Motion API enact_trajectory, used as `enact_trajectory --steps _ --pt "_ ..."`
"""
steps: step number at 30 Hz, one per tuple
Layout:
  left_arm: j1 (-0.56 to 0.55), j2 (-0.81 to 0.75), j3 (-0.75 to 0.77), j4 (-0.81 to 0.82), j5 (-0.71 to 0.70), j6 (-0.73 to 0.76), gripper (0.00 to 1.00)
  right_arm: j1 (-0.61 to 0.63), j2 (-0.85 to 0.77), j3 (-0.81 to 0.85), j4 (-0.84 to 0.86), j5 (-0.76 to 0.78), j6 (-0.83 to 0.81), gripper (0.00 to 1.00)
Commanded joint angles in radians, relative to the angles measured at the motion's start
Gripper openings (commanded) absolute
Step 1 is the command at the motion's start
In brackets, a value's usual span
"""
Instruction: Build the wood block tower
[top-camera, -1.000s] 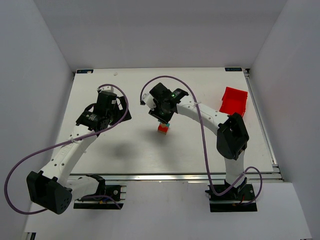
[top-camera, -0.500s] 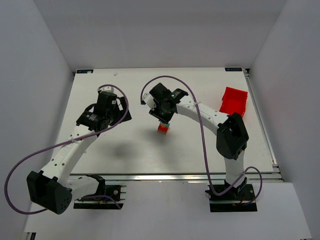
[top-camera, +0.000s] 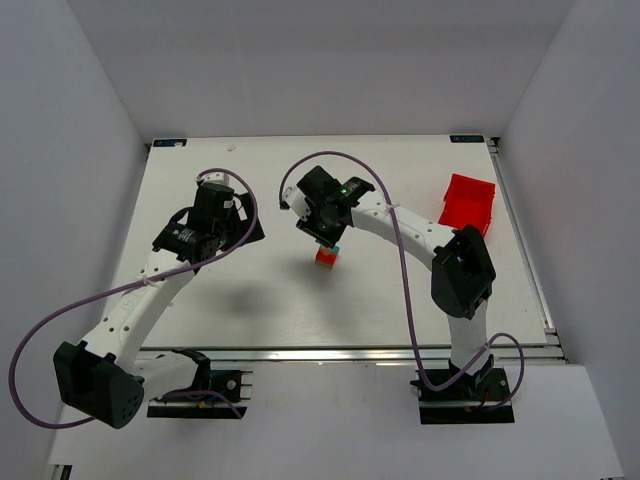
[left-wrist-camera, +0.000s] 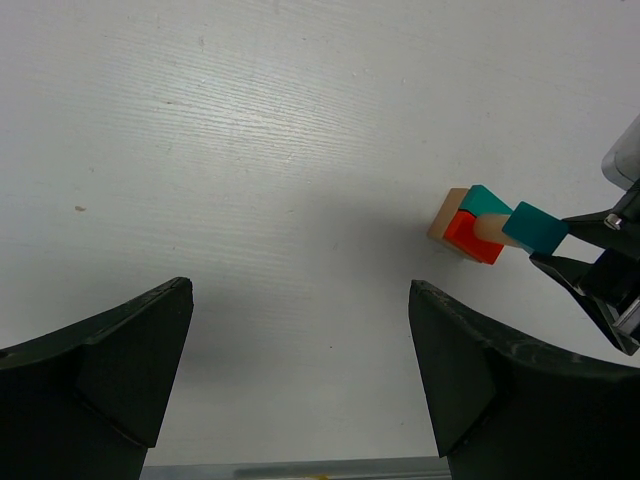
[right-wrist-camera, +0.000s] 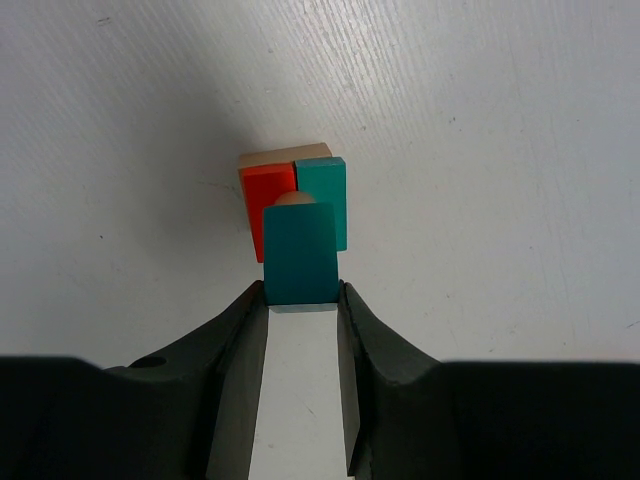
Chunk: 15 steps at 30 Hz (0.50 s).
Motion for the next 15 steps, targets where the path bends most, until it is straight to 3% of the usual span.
enact_trajectory --steps 1,6,15 --pt "0.002 -0.026 -0.009 0.012 0.012 0.001 0.98 0.005 0.004 0.049 -0.004 -0.007 0.000 0.17" --pt "0.002 -0.026 -0.009 0.012 0.013 0.001 0.98 0.007 0.006 0.047 -0.004 -0.002 -0.003 0.23" --pt "0.002 -0.027 -0.007 0.012 0.012 0.001 0.98 0.007 0.006 0.041 -0.010 0.003 -0.005 0.23"
